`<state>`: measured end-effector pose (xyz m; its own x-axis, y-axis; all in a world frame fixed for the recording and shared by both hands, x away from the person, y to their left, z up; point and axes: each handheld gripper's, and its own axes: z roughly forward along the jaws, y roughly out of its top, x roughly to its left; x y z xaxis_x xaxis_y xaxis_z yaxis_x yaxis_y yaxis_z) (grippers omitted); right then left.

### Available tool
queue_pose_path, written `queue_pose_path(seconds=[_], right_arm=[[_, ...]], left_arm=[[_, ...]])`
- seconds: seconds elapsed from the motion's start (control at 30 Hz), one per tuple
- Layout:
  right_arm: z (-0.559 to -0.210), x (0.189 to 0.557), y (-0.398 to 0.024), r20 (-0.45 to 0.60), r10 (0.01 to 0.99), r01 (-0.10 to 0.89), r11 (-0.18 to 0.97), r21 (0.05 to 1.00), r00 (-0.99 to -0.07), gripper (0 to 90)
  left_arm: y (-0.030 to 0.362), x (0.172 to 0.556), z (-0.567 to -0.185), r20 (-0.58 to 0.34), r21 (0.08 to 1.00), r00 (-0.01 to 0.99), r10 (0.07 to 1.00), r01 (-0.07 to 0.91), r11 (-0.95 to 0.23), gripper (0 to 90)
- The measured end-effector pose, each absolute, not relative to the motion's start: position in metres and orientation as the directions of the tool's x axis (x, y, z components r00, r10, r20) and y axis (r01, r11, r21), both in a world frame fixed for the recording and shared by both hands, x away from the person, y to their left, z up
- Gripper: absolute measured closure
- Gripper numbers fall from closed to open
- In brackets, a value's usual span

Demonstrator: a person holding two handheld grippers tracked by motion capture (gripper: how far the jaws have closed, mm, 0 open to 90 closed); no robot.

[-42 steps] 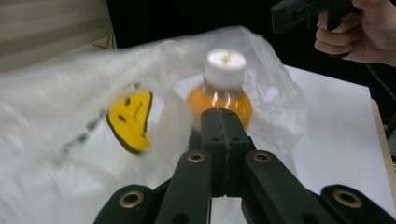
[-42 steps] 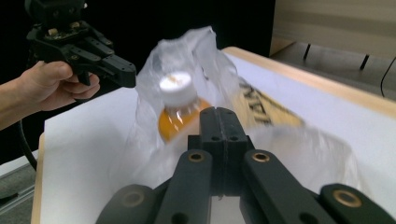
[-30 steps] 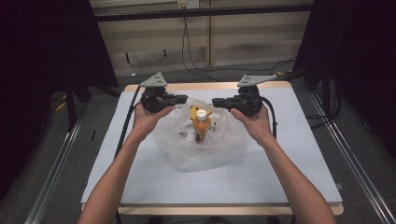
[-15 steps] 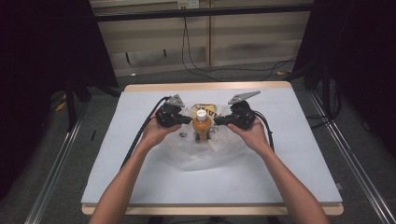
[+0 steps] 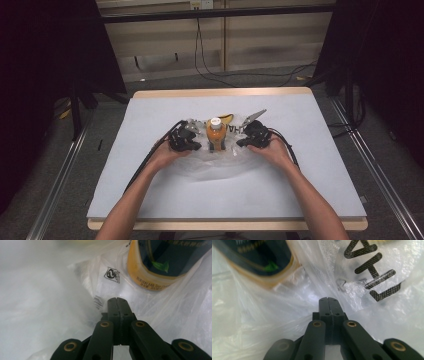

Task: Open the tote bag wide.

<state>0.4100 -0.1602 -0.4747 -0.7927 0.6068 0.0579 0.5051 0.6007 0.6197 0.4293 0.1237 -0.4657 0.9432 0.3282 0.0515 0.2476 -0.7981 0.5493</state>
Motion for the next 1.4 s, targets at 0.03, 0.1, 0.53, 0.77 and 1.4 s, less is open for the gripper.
queue_pose_path(seconds=[0.03,0.1,0.53,0.77,1.4], right_arm=[[-0.473,0.410,-0.160,0.034,0.599,0.494,0.626,0.603,-0.800,90.0],[-0.470,0.407,-0.161,0.010,0.593,0.493,0.659,0.569,-0.805,90.0],[-0.463,0.410,-0.207,-0.125,0.618,0.510,0.732,0.452,-0.776,90.0],[-0.464,0.413,-0.210,-0.207,0.598,0.479,0.768,0.425,-0.774,90.0],[-0.437,0.409,-0.214,-0.032,0.648,0.485,0.600,0.637,-0.761,90.0]], left_arm=[[0.126,0.429,-0.466,0.055,0.547,0.943,0.329,0.247,-0.800,90.0],[0.131,0.428,-0.465,0.055,0.538,0.941,0.333,0.253,-0.804,90.0],[0.153,0.423,-0.461,0.097,0.472,0.947,0.307,0.228,-0.852,90.0],[0.150,0.434,-0.459,0.145,0.428,0.933,0.329,0.241,-0.871,90.0],[0.144,0.426,-0.441,0.083,0.554,0.945,0.316,0.220,-0.803,90.0]])
